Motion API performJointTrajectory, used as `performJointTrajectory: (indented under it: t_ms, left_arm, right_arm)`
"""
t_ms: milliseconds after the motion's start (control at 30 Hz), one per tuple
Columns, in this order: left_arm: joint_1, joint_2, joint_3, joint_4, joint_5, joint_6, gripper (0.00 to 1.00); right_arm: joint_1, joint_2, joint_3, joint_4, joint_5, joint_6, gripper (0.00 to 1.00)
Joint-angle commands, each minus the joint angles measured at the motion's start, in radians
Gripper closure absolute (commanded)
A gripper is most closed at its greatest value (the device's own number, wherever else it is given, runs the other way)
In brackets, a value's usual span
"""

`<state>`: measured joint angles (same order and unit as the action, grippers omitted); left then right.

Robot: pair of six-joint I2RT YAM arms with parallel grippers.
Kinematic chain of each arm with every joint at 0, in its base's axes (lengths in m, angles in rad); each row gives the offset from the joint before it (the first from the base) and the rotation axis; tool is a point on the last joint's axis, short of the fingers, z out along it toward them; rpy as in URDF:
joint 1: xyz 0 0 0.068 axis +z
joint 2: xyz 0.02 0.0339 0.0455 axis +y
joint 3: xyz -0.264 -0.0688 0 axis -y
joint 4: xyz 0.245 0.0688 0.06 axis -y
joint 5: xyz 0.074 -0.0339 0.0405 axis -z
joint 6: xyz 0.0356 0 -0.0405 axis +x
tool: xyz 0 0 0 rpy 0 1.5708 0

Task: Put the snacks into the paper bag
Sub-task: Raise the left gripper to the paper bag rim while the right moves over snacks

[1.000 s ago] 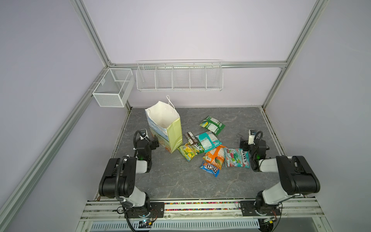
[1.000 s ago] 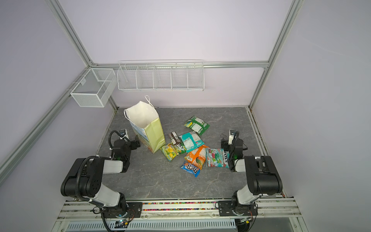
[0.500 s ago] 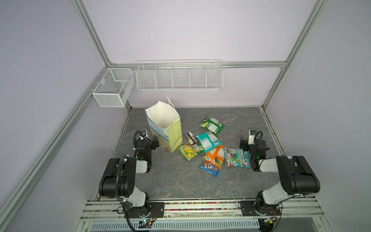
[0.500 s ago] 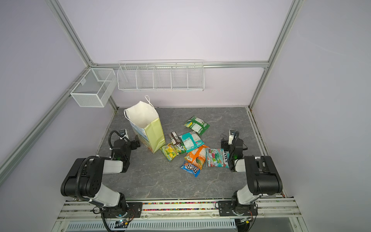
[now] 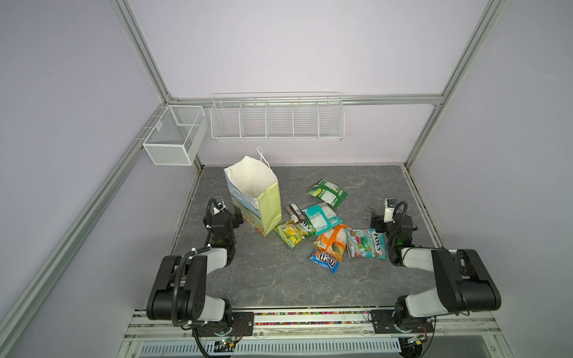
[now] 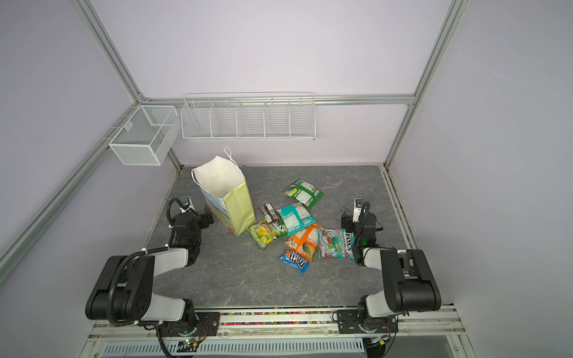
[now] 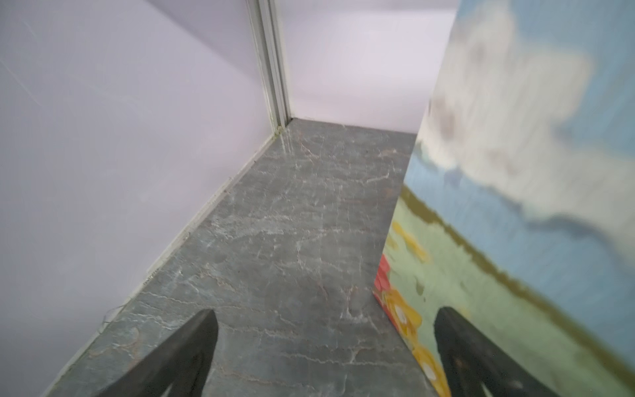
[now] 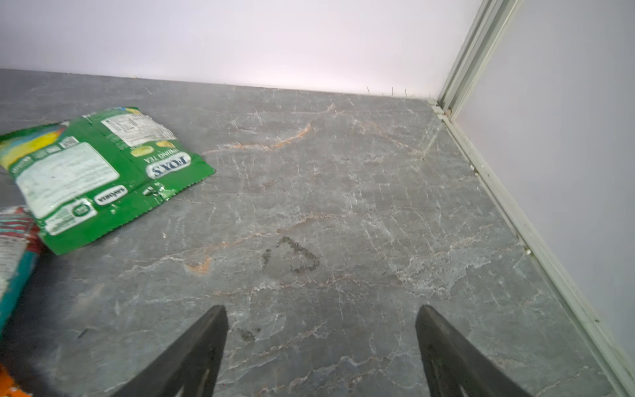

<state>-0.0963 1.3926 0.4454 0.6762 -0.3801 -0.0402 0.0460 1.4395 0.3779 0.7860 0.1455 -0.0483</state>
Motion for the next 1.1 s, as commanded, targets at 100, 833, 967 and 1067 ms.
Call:
performJointTrajectory:
  t_ms: [100, 833, 967, 1067]
  left_arm:
    - [-0.011, -0.22, 0.218, -0.498, -0.103, -0.071, 0.01]
    - [-0.041, -0.563, 0.409, -1.263, 0.061, -0.264, 0.01]
    - [-0.042, -0.627, 0.406, -1.276, 0.127, -0.24, 0.01]
    - [-0.042, -0.676, 0.392, -1.273, 0.136, -0.244, 0.01]
  right_arm:
    - [0.062, -0.038, 0.056, -0.123, 0.05, -0.066, 0.12]
    - [0.029, -0.195, 0.597, -1.221, 0.096, 0.442, 0.11]
    - [0.034, -0.375, 0.527, -1.159, 0.059, 0.454, 0.11]
    - [0.027, -0.438, 0.507, -1.237, 0.183, 0.636, 0.11]
